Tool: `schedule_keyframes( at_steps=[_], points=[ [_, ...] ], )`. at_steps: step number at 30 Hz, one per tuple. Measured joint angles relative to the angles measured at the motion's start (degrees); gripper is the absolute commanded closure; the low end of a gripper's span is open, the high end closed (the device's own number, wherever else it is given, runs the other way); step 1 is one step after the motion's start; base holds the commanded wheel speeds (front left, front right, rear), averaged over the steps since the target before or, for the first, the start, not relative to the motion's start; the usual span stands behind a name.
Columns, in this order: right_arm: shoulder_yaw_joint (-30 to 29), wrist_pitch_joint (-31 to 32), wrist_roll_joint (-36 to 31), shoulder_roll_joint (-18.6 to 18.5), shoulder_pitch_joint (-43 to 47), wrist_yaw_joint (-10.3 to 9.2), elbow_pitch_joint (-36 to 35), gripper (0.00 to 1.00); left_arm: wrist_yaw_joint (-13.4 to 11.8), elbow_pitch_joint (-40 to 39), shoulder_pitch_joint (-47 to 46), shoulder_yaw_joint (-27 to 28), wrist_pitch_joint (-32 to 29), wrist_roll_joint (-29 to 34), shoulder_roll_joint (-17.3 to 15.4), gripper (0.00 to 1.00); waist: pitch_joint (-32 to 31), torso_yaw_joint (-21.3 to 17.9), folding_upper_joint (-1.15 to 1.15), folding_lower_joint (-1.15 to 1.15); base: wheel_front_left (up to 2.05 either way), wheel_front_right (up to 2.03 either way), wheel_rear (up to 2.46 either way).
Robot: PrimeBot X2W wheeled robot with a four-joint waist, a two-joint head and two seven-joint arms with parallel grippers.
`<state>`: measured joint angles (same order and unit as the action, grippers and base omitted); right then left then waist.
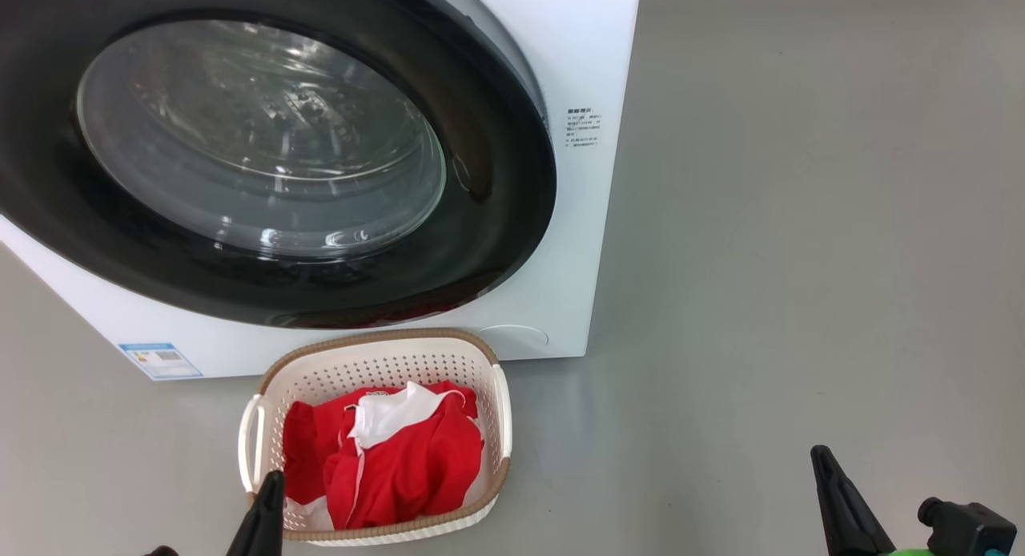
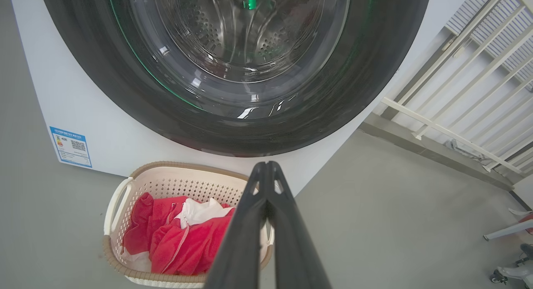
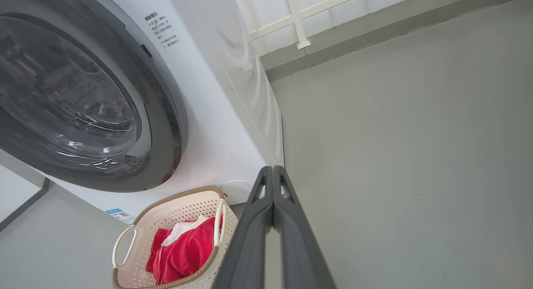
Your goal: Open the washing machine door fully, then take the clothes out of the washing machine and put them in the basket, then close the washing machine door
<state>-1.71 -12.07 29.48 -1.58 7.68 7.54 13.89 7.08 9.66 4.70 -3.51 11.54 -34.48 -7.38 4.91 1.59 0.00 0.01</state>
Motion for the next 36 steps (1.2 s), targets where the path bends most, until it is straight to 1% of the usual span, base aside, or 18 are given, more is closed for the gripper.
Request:
schedule_keyframes(
  at_steps=[36],
  points=[
    [-0.57,5.04,21.63,-0.94,-3.41,0.0,0.38,1.0,0.0,1.77,-2.49,1.57,-5.0,-19.91,0.98,1.0,-1.56,-0.52,0.0,-0.01,0.0,0.0,0.0]
  ],
)
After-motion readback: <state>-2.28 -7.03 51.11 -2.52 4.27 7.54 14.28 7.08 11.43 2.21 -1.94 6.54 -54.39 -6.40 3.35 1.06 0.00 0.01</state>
